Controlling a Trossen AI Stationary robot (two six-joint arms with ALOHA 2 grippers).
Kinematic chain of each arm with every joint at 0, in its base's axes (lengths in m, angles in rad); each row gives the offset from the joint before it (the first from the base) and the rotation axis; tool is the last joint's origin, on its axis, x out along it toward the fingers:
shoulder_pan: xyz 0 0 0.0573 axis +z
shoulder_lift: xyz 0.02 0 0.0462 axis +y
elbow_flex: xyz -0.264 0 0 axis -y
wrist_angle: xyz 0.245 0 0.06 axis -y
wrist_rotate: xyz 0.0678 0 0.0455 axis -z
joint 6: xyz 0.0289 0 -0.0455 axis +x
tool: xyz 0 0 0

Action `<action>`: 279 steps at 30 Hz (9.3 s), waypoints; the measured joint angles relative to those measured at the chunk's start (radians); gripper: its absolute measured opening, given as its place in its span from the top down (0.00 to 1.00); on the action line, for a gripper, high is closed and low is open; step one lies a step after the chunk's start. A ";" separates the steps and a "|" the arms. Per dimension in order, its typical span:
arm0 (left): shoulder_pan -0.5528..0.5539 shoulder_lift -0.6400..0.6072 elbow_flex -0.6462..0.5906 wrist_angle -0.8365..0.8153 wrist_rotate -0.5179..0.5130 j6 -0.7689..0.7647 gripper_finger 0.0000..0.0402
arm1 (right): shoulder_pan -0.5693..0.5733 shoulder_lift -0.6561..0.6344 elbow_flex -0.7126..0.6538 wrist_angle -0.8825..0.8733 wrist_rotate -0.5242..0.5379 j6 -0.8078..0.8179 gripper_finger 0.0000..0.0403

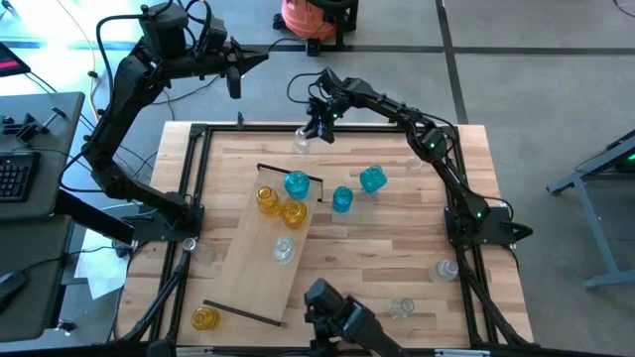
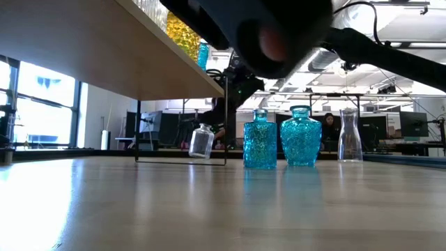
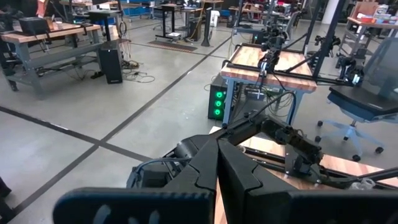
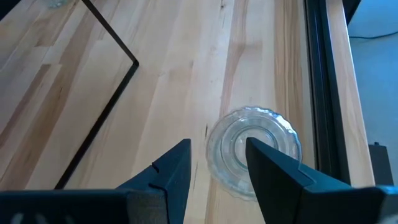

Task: Sort vases onto shelf
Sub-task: Adjust the shelf on the table

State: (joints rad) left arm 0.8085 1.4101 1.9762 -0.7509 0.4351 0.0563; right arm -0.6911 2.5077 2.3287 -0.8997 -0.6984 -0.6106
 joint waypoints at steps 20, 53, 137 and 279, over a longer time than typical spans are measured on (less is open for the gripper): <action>0.000 0.000 0.000 0.000 0.000 0.027 1.00 | 0.052 0.003 -0.003 0.021 0.014 0.000 0.63; 0.000 0.000 0.000 0.000 0.000 0.026 1.00 | 0.058 0.011 -0.002 -0.050 0.099 -0.066 0.99; 0.000 -0.111 0.000 -0.156 0.058 0.024 1.00 | -0.042 -0.100 0.000 -0.453 0.294 -0.014 0.74; -1.016 -0.446 -1.144 -0.233 -0.127 -0.877 1.00 | -0.033 -0.103 -0.052 -0.420 0.287 -0.022 0.99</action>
State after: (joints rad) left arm -0.2078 0.9643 0.8326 -0.9843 0.3076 -0.8208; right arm -0.7238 2.4046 2.2768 -1.3197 -0.4118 -0.6326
